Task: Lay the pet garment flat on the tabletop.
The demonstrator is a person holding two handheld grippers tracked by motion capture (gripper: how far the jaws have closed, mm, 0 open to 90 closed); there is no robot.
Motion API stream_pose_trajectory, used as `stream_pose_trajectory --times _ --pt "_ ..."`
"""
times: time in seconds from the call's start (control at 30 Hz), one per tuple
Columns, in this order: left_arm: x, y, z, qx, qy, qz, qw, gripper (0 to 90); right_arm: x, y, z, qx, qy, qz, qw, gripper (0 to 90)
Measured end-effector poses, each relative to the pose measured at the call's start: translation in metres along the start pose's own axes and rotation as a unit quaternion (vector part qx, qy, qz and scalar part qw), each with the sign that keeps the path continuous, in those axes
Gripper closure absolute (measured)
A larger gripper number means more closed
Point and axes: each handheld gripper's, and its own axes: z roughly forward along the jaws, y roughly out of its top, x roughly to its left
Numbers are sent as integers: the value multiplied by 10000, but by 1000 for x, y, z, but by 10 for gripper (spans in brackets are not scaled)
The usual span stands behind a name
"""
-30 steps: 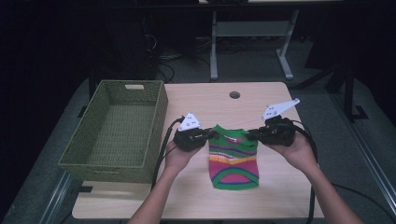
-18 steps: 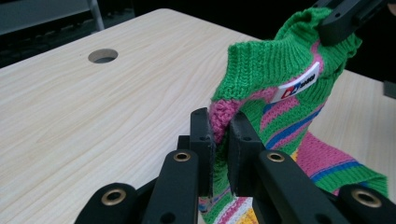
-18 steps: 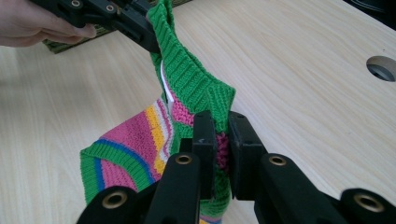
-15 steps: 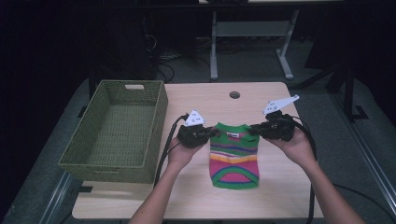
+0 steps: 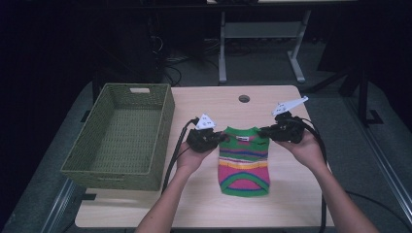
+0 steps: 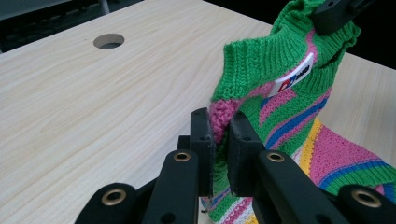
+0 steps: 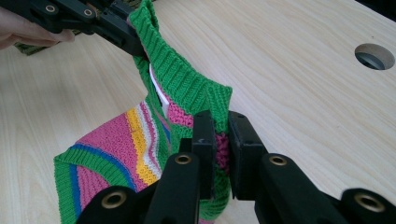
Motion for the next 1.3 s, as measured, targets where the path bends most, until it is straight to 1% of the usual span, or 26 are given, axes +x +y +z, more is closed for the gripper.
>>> stream_pose_trajectory --times 0.1,0.27,0.3,0.37,0.43,0.6,0.63,0.73,0.77,0.8,0.87,0.93,0.97,1.0,1.03,1.07,1.17,1.2,1.23,1.27,1.3 --pt "1 0 2 1 28 -34 10000 820 -2 1 1 11 -2 68 10000 817" --pt "3 -1 6 34 117 -82 9999 820 -5 1 3 -15 -65 32 10000 814" --pt "4 -1 7 50 133 -93 9999 820 -5 1 4 -8 -66 102 9999 812" --pt "5 -1 8 75 157 -91 9998 820 -8 1 6 -3 -68 81 9999 811" --pt "6 -1 11 101 161 -125 9997 820 -10 0 8 14 -96 138 9999 809" --pt "9 1 17 196 165 -18 9997 820 -17 -2 13 41 -56 221 9997 809" --pt "9 0 18 188 165 -37 9997 820 -19 -2 14 51 -46 254 9997 808" --pt "11 0 21 264 175 -16 9995 820 -24 -3 18 51 -59 300 9995 804" --pt "12 0 22 253 177 -41 9995 819 -25 -4 19 44 -60 306 9995 805" --pt "13 0 23 269 189 -15 9995 819 -26 -4 21 47 -65 339 9994 804" --pt "13 1 25 262 200 -46 9994 819 -29 -5 23 61 -98 320 9994 800" --pt "14 2 25 301 176 -34 9994 819 -30 -5 24 52 -67 361 9993 798" --pt "14 2 26 303 179 -32 9994 819 -31 -6 24 55 -88 347 9993 798" --pt "14 2 26 266 216 -44 9994 819 -32 -6 25 49 -106 346 9993 794" --pt "15 2 26 256 220 -67 9994 819 -33 -6 25 29 -112 326 9994 794" --pt "15 2 26 248 221 -76 9994 820 -33 -6 25 24 -130 355 9993 794" --pt "16 1 27 303 252 -27 9992 818 -35 -6 27 -7 -149 349 9993 794" --pt "16 1 29 299 331 -84 9990 811 -35 -6 27 -22 -163 353 9992 795" --pt "17 0 30 335 428 -82 9985 768 -35 -6 28 -34 -124 392 9992 795" --pt "17 0 31 355 467 -106 9982 729 -35 -6 30 -35 -144 418 9990 794" --pt "17 0 31 361 499 -114 9980 712 -36 -6 31 8 -185 397 9990 774"
